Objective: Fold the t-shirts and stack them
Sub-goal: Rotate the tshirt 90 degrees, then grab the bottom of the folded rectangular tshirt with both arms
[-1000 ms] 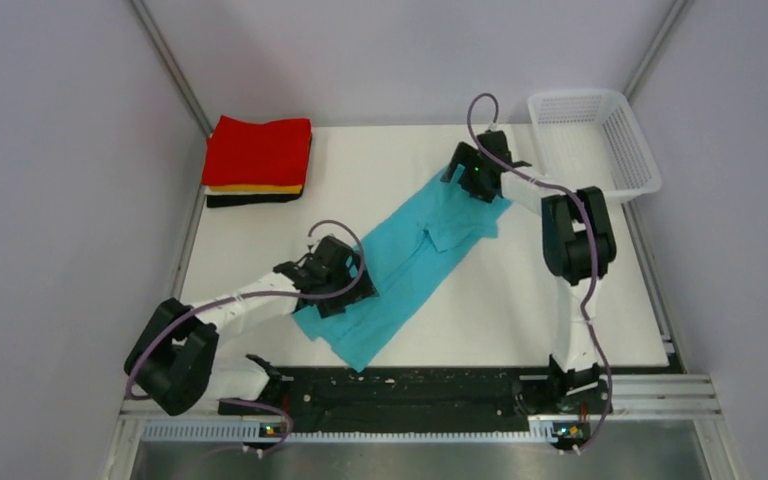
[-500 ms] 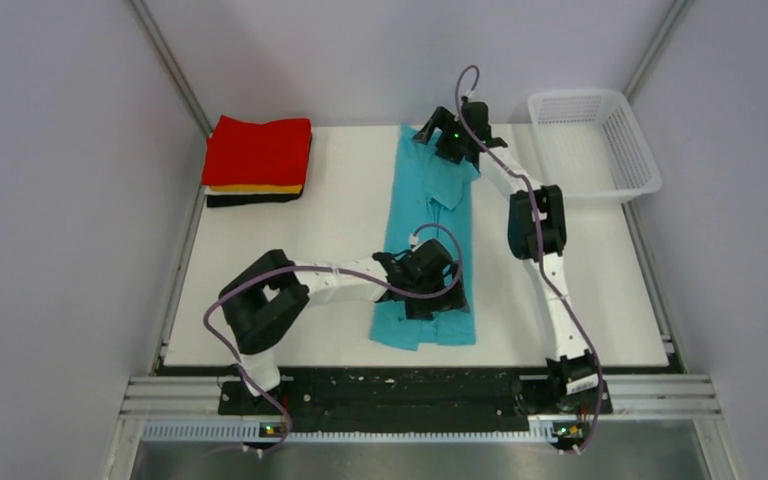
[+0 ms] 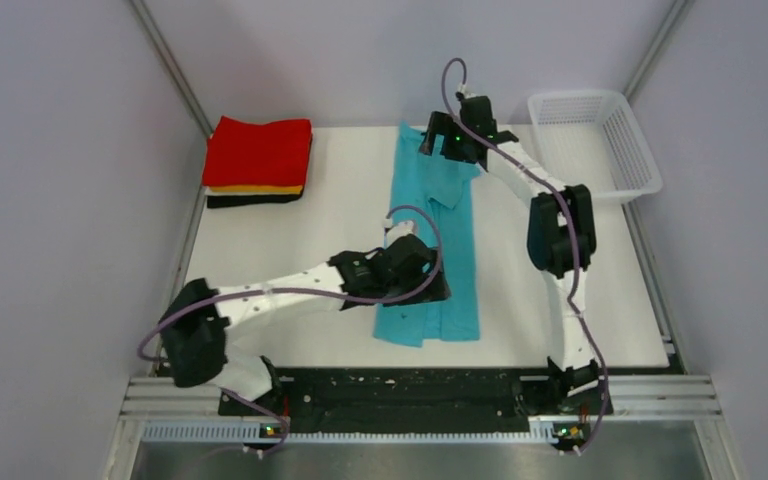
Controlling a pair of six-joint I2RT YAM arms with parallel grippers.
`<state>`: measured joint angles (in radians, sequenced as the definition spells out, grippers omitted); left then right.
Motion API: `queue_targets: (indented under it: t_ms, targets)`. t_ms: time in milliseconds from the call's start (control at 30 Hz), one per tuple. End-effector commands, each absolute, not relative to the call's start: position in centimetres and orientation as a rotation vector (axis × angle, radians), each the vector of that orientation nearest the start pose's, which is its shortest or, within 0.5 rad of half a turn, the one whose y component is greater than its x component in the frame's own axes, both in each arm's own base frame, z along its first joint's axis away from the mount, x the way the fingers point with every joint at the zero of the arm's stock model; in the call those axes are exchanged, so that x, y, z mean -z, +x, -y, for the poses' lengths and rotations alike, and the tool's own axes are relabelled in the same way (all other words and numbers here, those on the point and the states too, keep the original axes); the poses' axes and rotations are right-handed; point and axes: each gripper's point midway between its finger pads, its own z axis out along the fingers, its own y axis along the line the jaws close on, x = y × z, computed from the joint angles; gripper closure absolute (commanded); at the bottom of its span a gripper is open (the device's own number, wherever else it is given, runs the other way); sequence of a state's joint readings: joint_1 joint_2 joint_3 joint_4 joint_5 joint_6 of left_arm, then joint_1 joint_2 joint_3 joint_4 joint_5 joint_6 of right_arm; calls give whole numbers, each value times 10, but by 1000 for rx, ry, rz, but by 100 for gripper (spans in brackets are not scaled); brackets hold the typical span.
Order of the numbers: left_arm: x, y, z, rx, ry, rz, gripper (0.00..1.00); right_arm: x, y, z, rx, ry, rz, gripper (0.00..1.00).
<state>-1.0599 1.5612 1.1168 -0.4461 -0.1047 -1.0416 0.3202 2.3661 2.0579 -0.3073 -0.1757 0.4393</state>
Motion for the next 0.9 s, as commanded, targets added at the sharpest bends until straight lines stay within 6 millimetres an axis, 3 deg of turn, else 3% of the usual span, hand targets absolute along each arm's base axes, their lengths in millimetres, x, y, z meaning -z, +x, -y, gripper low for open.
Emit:
queue_targets:
  t_ms: [0,33,100,200,300,467,567,667,733,833,867]
  targets:
    - [-116,188,268,423,-192,-2506,1,-225,525,-203,-439,-9,-2090,2]
    - [-109,186,249,374,-221,-2491,1,-217,502,-194,-425,8,-2130,2]
    - [-96,181,221,324,-281,-2484,1,-176,447,-174,-392,89,-2255,2]
    - [-79,172,200,334,-309,-2511,1,-142,369,-166,-482,154,-2330,2]
    - [-72,168,196,385,-309,-2507,9,-117,300,-167,-570,188,-2368,4]
    - [-58,165,215,532,-292,-2530,24,-79,202,-170,-689,126,-2516,11]
    - [-47,163,228,583,-274,-2560,30,-68,163,-167,-753,138,-2580,14]
    - [-38,161,238,603,-265,-2598,45,-61,139,-171,-863,157,-2615,20]
    - [-31,160,241,595,-267,-2625,46,-52,129,-170,-883,180,-2642,25]
    - [-23,157,244,597,-257,-2655,64,-38,123,-170,-893,194,-2672,39]
    - [-22,155,245,592,-251,-2666,65,-34,123,-169,-880,204,-2678,43]
